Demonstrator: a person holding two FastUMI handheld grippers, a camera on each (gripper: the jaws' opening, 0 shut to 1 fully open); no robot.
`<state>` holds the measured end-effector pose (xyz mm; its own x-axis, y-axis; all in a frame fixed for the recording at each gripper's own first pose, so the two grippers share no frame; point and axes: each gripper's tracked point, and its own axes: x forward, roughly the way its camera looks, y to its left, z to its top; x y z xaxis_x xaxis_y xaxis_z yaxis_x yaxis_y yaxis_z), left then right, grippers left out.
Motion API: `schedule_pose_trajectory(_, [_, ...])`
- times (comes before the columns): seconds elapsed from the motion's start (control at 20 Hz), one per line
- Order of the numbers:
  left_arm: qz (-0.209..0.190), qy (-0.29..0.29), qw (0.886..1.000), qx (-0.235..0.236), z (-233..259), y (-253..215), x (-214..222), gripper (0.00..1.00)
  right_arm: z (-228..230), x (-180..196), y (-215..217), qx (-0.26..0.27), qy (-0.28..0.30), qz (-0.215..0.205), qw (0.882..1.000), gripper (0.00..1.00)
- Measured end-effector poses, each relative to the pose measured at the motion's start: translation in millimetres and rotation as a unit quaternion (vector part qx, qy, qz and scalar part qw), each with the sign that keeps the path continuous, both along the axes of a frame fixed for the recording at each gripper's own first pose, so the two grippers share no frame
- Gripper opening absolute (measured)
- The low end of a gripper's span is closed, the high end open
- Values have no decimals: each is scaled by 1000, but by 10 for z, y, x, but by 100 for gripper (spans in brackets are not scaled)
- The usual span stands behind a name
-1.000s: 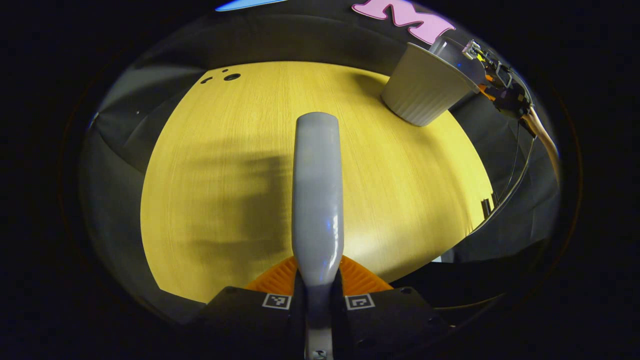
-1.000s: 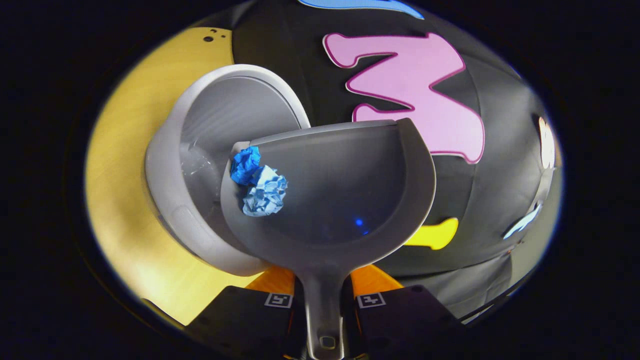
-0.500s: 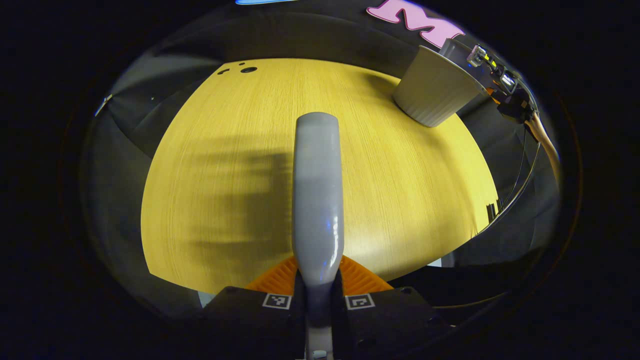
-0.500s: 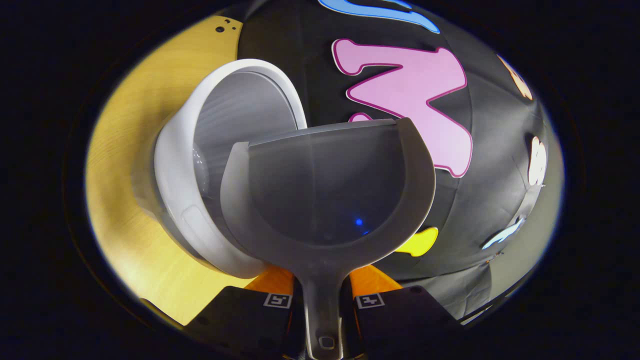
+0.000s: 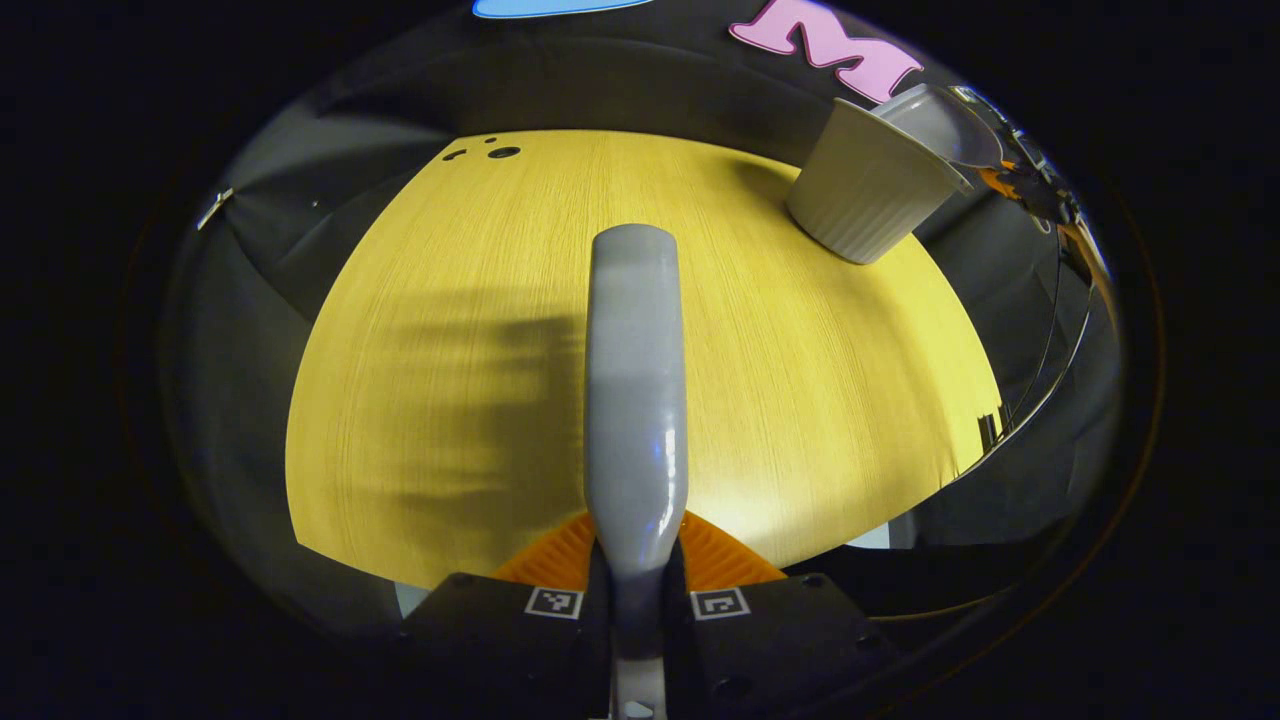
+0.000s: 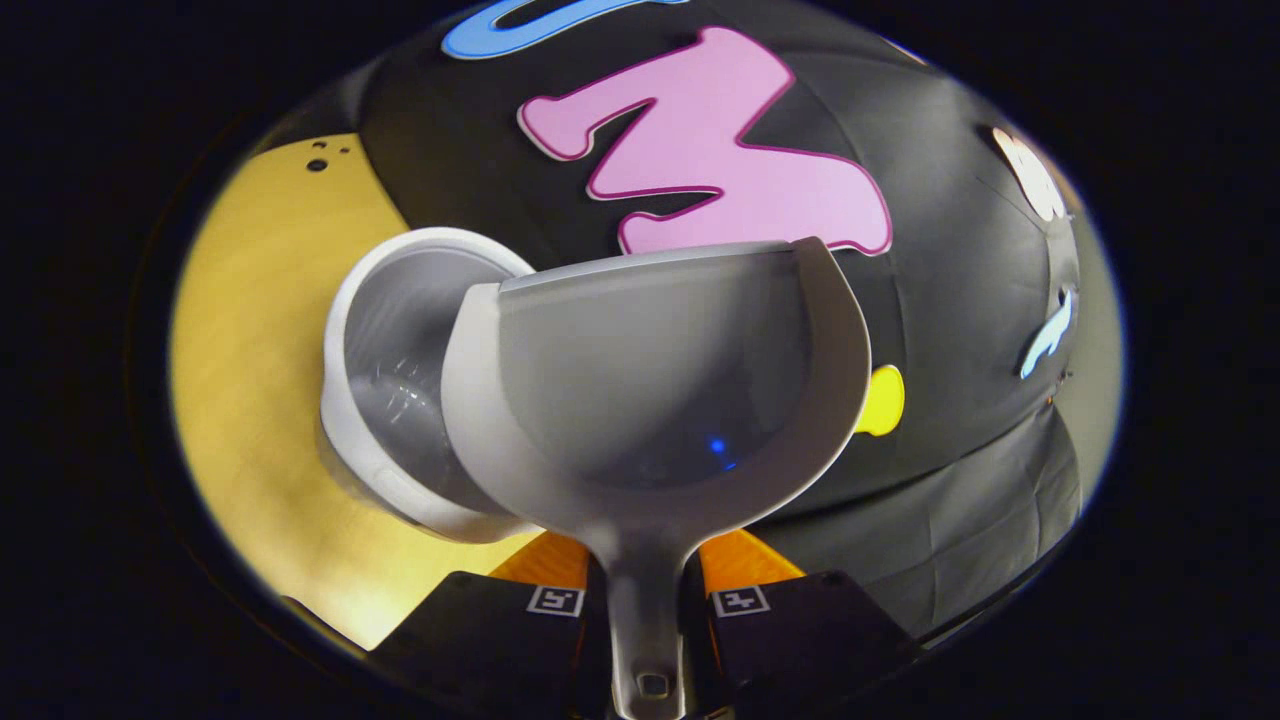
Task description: Pick up the small broom and dustpan from the desktop, sweep the trash into the dustpan with the broom, and then empty the trash into the garbage bin.
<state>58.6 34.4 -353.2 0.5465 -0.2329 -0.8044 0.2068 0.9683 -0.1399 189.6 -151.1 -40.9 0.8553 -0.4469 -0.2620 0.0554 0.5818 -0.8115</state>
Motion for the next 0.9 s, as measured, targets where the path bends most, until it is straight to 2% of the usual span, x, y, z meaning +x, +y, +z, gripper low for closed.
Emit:
schedule_pose_trajectory(0.15, [32,-2,999,-38,49,-90,18,25,123,-123,82,84,-20,-1,996,32])
schedule_pose_trajectory(0.3, [48,-29,998,-10,78,-16,31,25,251,-282,242,172,-43,-2,984,32])
schedule_pose_trajectory(0.35, [50,-32,998,-6,94,-4,41,25,315,-314,301,195,-47,3,980,36])
schedule_pose_trajectory(0.4, [53,-33,998,-6,88,10,43,25,366,-341,378,217,-50,9,975,32])
schedule_pose_trajectory(0.5, [61,-32,998,-6,61,11,32,28,410,-313,491,252,-54,24,966,31])
schedule_pose_trajectory(0.6, [68,-26,997,-11,32,5,27,25,447,-303,679,301,-47,44,951,31])
schedule_pose_trajectory(0.65, [72,-22,997,-15,18,-4,17,25,453,-318,758,321,-41,53,945,27])
schedule_pose_trajectory(0.7, [76,-19,997,-18,-2,7,2,25,482,-363,850,338,-35,63,938,31])
schedule_pose_trajectory(0.85, [84,-15,996,-16,-71,66,-35,25,547,-371,841,371,-7,99,923,31])
schedule_pose_trajectory(0.9, [87,-14,996,-16,-86,97,-51,28,524,-374,836,383,7,111,917,31])
